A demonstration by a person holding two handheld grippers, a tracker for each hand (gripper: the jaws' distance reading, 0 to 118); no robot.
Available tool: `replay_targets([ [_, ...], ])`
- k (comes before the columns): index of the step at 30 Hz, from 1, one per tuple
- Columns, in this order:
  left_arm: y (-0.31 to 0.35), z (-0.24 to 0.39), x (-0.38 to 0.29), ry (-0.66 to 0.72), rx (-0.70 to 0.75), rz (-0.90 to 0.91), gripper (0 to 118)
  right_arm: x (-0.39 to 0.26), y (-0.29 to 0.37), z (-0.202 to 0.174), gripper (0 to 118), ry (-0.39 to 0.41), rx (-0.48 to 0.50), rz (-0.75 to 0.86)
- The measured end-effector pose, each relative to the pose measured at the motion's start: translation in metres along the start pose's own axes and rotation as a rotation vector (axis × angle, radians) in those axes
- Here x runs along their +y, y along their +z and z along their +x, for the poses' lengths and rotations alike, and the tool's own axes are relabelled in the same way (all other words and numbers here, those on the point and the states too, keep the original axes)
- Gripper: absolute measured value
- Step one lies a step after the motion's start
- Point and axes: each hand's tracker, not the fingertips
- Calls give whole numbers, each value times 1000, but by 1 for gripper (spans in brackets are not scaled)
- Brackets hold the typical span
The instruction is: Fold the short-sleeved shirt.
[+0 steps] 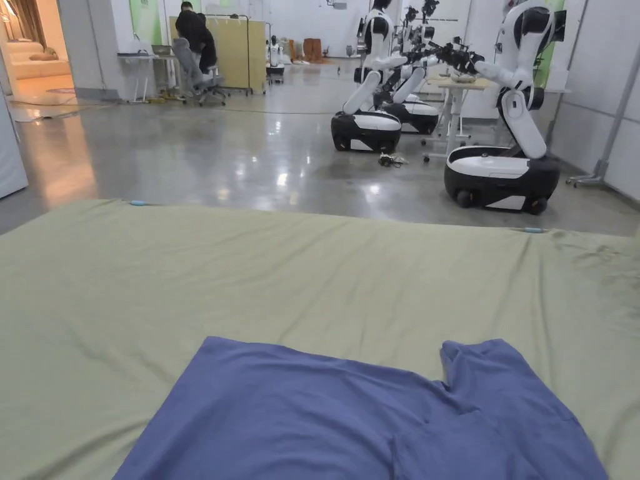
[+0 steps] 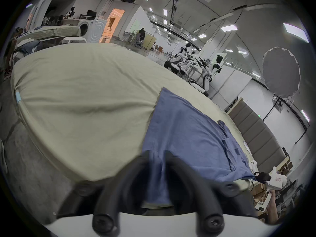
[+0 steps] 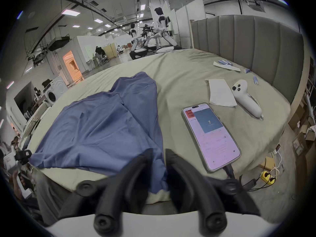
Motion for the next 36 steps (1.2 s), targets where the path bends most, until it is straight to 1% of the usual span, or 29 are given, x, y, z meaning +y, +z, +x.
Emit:
replay_targets([
  [1, 0, 1, -3, -6, 18, 9, 76, -4, 4, -1, 67, -4, -3, 10],
  [2, 4, 9, -1, -19, 26, 22, 83, -4, 5, 0, 81, -9, 2, 16],
  [4, 15, 20, -1, -82, 47, 95, 83, -1, 12, 2, 84, -18, 29, 40],
  [5, 22, 31, -2, -140, 63, 131, 83, -2, 20, 2, 84, -10, 39, 71],
  [6, 29, 20, 5, -205, 74, 168, 83, 1, 27, 0, 84, 3, 35, 91],
  [8, 45, 43, 2, -318, 83, 254, 83, 7, 40, -6, 86, 55, 57, 171],
  [10, 62, 71, -3, -403, 77, 340, 83, 8, 61, -18, 86, 100, 91, 248],
  [11, 71, 85, -6, -432, 83, 395, 83, 10, 68, -24, 86, 110, 98, 292],
  [13, 85, 107, -11, -472, 56, 459, 83, 13, 88, -48, 86, 130, 129, 348],
  [16, 93, 123, -21, -485, 34, 496, 82, 16, 100, -66, 86, 150, 142, 405],
  [17, 97, 129, -23, -490, 17, 497, 82, 16, 106, -73, 86, 160, 165, 418],
  [18, 98, 133, -24, -498, 9, 499, 80, 17, 109, -77, 84, 168, 178, 422],
  [20, 101, 141, -29, -519, 1, 489, 76, 16, 113, -85, 56, 181, 185, 424],
  [21, 102, 145, -31, -538, -2, 478, 68, 16, 116, -87, 37, 191, 188, 425],
  [22, 103, 148, -32, -551, -4, 479, 47, 14, 117, -90, 18, 197, 186, 426],
  [23, 105, 149, -33, -560, -4, 479, 20, 14, 117, -92, 11, 199, 190, 423],
  [24, 107, 150, -34, -571, -21, 464, 1, 13, 117, -92, 4, 185, 222, 409],
  [25, 107, 151, -35, -568, -12, 469, 1, 12, 117, -90, 0, 175, 237, 411],
  [29, 111, 151, -36, -566, -1, 476, 0, 11, 118, -97, 0, 193, 180, 400],
  [34, 109, 149, -25, -531, -16, 456, 0, 13, 116, -97, 0, 171, 205, 397],
  [36, 99, 148, -11, -512, -72, 386, 0, 15, 114, -98, 0, 169, 211, 394],
])
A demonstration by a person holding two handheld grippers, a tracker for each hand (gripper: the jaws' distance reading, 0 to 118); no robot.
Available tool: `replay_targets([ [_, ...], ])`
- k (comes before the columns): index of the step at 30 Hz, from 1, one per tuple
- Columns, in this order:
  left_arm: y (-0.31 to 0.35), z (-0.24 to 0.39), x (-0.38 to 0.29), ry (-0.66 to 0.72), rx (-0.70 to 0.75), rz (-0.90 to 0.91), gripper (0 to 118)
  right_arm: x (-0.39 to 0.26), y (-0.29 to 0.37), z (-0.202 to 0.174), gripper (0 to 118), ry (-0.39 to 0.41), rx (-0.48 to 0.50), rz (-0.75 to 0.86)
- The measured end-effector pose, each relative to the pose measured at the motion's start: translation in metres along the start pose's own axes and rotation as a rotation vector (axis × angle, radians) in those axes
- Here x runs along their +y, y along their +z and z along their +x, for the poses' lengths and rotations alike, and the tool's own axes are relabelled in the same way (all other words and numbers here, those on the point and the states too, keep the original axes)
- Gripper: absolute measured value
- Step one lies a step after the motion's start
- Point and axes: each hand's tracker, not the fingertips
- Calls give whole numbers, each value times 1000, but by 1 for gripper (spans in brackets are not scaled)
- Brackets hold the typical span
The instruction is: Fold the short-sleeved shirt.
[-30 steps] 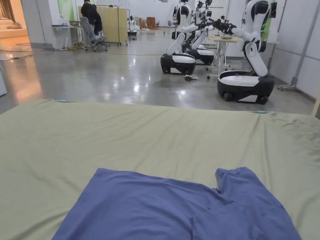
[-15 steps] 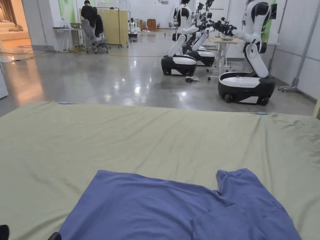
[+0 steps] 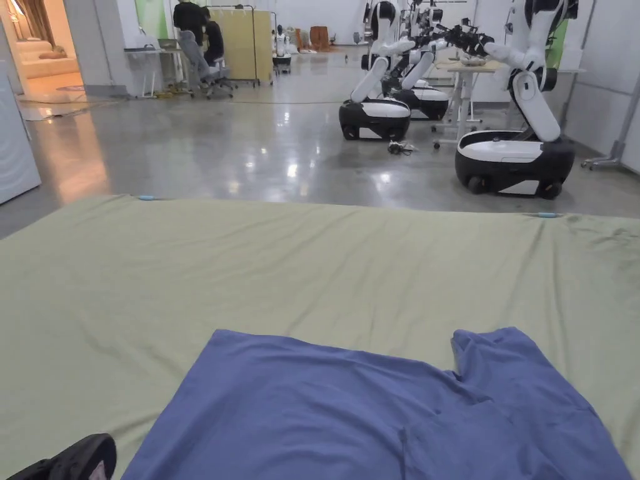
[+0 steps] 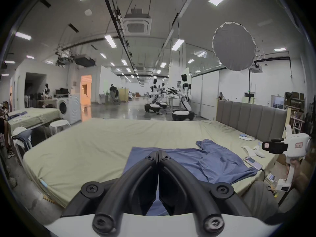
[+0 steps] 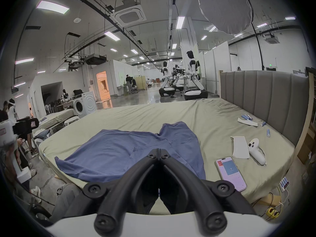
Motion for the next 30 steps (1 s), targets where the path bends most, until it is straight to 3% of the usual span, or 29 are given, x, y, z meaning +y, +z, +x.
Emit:
replay_targets([
  [6, -104, -14, 22, 19, -74, -97, 1, -6, -7, 10, 0, -13, 2, -12],
  [7, -130, -19, 26, 28, -81, -149, 12, -7, -9, 13, 0, -19, -2, -19],
  [9, -196, -36, 35, 81, -150, -269, 54, -10, -14, 24, 0, -54, 2, -38],
  [10, -225, -46, 39, 104, -160, -320, 68, -12, -16, 30, 0, -77, 3, -47],
  [12, -296, -66, 36, 148, -123, -416, 68, -16, -25, 43, 0, -124, -9, -71],
  [17, -447, -122, 7, 207, 102, -619, 68, -22, -40, 67, 0, -146, -76, -111],
  [21, -504, -140, -24, 226, 178, -733, 65, -26, -42, 81, 0, -162, -121, -144],
  [25, -518, -131, -49, 174, 192, -821, 26, -32, -42, 89, 0, -161, -167, -181],
  [30, -519, -123, -62, 97, 197, -799, 15, -38, -52, 97, 0, -227, -125, -215],
])
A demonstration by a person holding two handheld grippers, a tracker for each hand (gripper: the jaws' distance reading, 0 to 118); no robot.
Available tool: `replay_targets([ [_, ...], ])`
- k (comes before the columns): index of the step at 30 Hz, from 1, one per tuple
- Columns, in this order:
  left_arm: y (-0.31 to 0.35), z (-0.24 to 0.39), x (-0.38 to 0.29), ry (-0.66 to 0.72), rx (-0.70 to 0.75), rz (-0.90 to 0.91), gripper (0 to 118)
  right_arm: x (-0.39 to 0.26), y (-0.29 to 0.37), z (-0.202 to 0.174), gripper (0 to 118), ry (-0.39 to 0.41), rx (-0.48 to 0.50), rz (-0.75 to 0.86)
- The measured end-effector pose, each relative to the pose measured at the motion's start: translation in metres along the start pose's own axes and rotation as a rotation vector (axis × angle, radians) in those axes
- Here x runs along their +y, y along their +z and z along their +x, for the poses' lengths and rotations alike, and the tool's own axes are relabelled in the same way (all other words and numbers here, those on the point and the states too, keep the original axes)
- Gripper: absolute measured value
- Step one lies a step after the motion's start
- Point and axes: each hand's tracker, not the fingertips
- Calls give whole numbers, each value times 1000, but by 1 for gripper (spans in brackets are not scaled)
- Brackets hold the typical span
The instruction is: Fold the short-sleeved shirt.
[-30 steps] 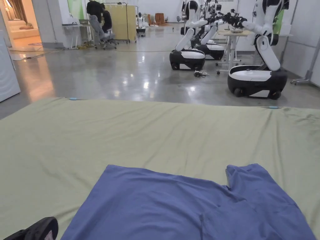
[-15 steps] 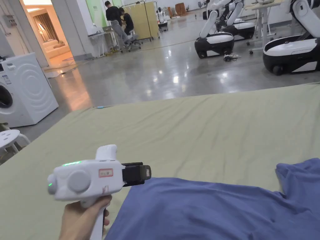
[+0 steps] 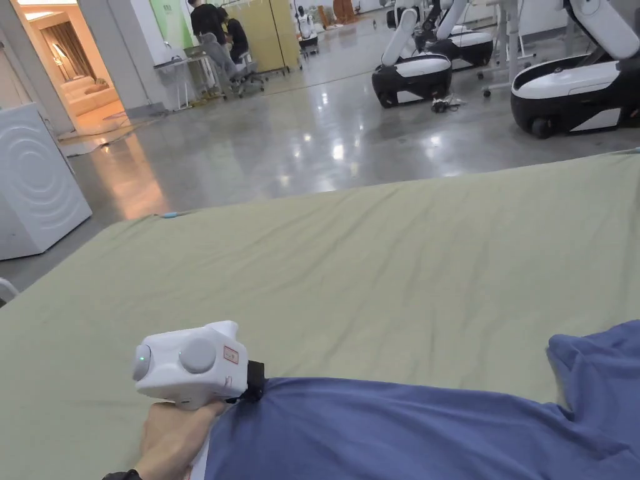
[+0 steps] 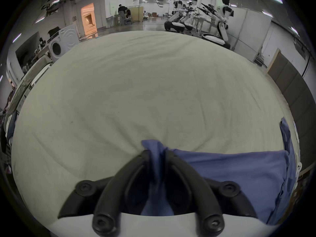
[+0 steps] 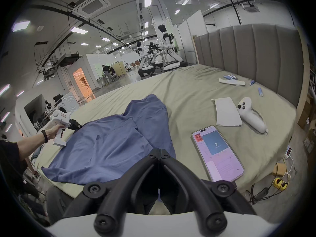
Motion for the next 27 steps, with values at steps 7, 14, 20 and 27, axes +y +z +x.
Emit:
replay_targets([
  [7, -10, -4, 11, 0, -14, -64, 1, 74, -38, -17, 4, 127, 50, -15],
  [14, -8, -9, 10, 38, -55, -78, 1, 169, -211, -12, 106, 92, 75, -303],
  [20, -3, 0, 5, 37, -56, -73, 1, 158, -347, 1, 72, 127, -154, -525],
  [27, -14, 11, 5, -35, 16, -65, 1, 142, -349, -11, 20, 273, -186, -547],
])
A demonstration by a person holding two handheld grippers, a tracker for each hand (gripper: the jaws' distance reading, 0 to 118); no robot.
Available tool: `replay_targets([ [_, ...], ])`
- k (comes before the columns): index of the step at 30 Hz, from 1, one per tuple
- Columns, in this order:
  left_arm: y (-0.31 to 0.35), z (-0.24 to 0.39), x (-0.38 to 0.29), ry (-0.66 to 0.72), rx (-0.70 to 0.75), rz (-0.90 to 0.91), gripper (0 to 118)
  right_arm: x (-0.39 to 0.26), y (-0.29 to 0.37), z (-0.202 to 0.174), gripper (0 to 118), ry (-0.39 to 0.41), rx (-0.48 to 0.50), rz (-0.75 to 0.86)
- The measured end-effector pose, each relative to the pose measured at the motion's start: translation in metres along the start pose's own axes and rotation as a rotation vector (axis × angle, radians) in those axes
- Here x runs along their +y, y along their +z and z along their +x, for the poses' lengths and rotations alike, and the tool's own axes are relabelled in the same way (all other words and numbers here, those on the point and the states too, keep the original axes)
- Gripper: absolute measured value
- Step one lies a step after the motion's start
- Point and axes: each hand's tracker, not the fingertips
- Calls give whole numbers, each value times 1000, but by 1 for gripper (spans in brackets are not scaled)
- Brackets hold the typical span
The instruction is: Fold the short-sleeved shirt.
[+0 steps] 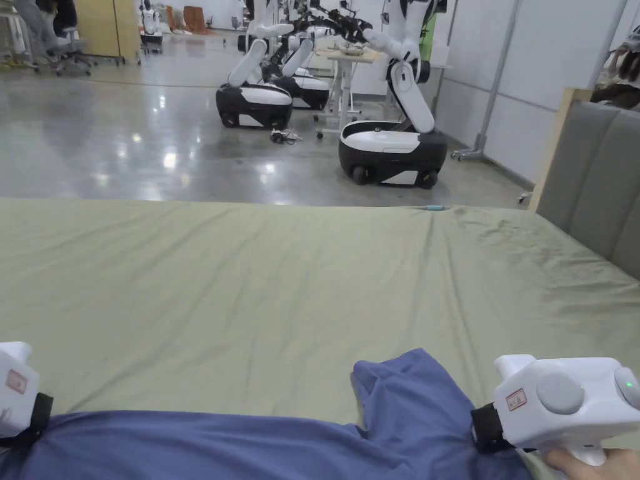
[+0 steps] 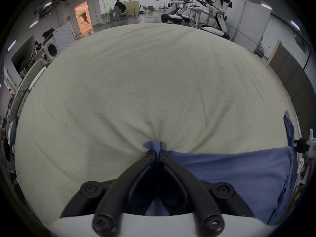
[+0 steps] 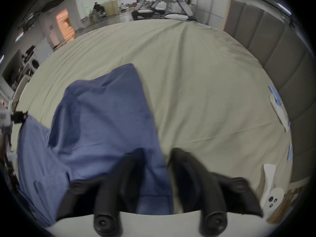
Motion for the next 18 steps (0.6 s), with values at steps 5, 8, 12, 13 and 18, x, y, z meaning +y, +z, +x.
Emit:
replay_targets([
  [5, 8, -2, -3, 19, -3, 55, 0, -9, 2, -9, 1, 10, -31, 45],
  [8, 55, -11, -8, 19, -52, 173, 0, -16, 47, 1, 1, -67, 13, 216],
  [12, 161, -25, -27, 42, -175, 350, 0, -23, 126, 11, 1, -117, 111, 374],
  [13, 189, -28, -33, 55, -185, 388, 0, -24, 144, 11, 1, -126, 122, 403],
  [18, 310, -41, -46, 42, -234, 562, 0, -29, 238, 3, 1, -99, 132, 563],
])
